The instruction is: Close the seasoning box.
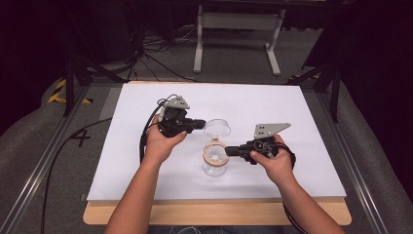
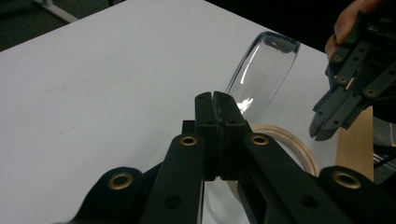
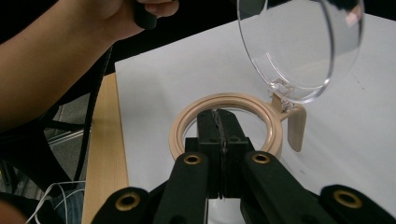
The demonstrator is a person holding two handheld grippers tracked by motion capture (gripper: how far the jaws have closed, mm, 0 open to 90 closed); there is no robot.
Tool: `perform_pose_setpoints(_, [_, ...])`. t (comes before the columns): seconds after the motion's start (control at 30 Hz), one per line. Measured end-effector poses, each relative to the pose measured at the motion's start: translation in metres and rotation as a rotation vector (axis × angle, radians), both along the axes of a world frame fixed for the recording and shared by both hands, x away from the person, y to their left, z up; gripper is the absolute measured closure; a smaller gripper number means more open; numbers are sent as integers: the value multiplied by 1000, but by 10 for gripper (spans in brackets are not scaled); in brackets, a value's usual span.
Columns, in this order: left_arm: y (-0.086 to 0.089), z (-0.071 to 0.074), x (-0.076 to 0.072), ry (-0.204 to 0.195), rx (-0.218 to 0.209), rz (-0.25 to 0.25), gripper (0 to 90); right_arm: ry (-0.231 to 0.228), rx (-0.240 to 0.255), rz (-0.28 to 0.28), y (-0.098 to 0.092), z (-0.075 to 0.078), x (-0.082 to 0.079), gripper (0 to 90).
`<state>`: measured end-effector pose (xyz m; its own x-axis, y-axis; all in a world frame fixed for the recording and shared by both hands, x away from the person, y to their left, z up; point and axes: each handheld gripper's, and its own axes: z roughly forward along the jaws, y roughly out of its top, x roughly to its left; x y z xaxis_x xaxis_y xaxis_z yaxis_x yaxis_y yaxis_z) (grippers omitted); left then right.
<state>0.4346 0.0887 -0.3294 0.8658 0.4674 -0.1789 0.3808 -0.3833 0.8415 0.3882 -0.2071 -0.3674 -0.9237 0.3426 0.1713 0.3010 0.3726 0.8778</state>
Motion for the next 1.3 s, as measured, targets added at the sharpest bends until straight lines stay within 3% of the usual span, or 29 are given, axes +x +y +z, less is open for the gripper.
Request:
perform_pose_setpoints(0.1, [2,2,-6,-16,10,3,893,4,3,5,1,-1,-1,900])
perform_pose_setpoints(0.2, [3,1,-8,-1,9,-21,883,3,4,6,1,-1,-1,900])
perform_pose_setpoints(0.3, [3,1,-8,-23,32,18,877,5,3,6,0,-1,-1,900])
perform_pose_setpoints(0.33, [4,2,-1,-10,7,77,887,5,3,7,0,-1,-1,900])
perform_pose_setpoints(0.43, [4,3,7,-2,-18,113,894,3,3,8,1,-1,0,900])
perform_pose_setpoints(0.53, [-2,4,11,-1,-13,78,895,1,3,3,0,-1,0,900])
perform_pose_setpoints(0.67, [-9,3,4,-19,17,35,896,3,5,-7,-3,-2,3,900])
perform_pose_setpoints(0.83, [-10,4,-6,-13,23,3,895,4,7,-6,-4,-2,2,900])
perform_pose_setpoints(0.93, [-7,5,-14,-37,50,1,892,7,5,1,-4,-1,1,900])
perform_pose_setpoints(1.03, [-2,4,-18,-26,29,13,887,8,0,3,-3,-1,0,900])
perform_pose_setpoints(1.3, [22,5,-24,-12,57,24,878,32,-45,41,-2,0,-3,900])
